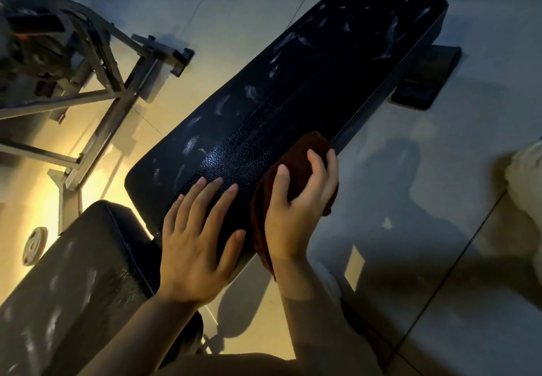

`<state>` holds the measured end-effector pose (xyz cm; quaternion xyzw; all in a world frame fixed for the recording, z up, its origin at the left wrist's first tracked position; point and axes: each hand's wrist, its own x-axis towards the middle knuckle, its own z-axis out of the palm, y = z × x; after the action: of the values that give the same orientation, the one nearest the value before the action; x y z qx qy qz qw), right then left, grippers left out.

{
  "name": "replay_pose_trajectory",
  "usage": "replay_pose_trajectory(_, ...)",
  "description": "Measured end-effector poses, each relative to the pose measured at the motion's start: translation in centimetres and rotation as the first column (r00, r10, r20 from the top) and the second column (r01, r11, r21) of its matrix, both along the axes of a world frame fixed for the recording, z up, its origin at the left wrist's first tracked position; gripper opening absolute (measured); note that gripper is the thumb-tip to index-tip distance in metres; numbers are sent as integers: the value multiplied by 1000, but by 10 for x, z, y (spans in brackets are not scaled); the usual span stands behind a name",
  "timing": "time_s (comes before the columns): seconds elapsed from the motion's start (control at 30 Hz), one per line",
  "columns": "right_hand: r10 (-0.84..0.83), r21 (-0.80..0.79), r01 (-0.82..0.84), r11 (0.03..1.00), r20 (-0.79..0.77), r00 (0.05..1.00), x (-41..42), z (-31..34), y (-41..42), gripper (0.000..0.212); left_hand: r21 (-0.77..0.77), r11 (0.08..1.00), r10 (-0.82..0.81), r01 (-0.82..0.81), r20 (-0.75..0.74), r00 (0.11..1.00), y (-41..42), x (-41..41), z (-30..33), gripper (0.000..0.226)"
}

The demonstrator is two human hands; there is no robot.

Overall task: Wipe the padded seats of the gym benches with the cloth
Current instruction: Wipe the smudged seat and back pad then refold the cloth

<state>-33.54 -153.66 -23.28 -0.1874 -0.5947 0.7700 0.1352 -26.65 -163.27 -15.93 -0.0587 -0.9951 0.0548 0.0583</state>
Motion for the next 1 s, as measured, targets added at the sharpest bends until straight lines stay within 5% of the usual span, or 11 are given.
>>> replay_pose_trajectory(0.23,-88,0,88,996,34,996,-21,0,3,45,14,1000,9,-8,-42,999,1,3,-1,55)
replay_pose_trajectory(0.5,-184,-149,225,963,249,951,-53,3,27,55,36,999,28,-26,-52,998,1,3,-2,54)
replay_pose_trajectory(0.77,160,-184,-133,974,142,977,16,7,-11,71,58,996,62,-64,30,998,0,4,0,53)
replay_pose_trajectory(1.0,219,-77,-208,975,205,954,-79,-23,41,67,68,997,-54,47,105,993,28,-26,11,55)
